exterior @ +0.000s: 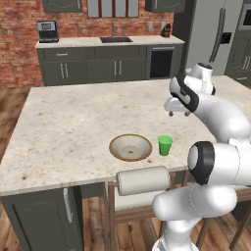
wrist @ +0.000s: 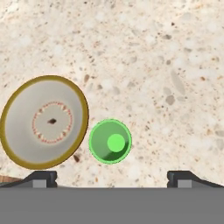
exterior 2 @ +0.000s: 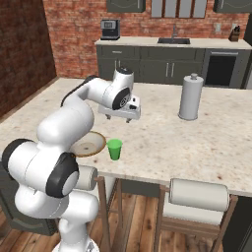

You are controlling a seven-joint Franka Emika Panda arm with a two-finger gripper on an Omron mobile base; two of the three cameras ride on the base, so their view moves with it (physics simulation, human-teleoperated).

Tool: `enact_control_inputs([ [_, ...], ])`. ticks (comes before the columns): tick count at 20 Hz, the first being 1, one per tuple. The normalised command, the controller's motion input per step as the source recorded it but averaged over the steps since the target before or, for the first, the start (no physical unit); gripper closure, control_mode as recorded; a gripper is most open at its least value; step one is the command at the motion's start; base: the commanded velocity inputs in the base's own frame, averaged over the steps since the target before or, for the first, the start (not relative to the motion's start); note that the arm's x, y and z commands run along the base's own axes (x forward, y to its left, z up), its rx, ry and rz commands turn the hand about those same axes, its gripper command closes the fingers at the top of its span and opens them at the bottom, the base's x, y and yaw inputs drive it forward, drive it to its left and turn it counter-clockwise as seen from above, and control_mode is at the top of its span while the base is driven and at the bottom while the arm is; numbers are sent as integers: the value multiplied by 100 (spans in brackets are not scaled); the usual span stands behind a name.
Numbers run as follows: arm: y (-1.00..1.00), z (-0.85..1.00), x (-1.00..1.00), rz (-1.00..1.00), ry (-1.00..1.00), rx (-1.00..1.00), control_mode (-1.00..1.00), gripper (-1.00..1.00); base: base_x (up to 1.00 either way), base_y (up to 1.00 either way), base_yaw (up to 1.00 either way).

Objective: Place the cup inside the bowl on the dining table and move the bowl to any counter.

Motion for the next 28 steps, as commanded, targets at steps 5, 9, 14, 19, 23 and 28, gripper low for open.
enact_control_inputs([
  [5, 0, -6, 0, 0, 0, 0, -100, -100, 0, 0, 0],
  [9, 0, -26, 0, 0, 0, 0, -100, -100, 0, 0, 0],
  [14, 0, -32, 0, 0, 0, 0, -100, -100, 0, 0, 0],
  [19, 0, -27, 0, 0, 0, 0, -100, -100, 0, 0, 0],
  [23, 0, -19, 0, 0, 0, 0, -100, -100, 0, 0, 0],
  [28, -1, -17, 0, 0, 0, 0, -100, -100, 0, 0, 0],
])
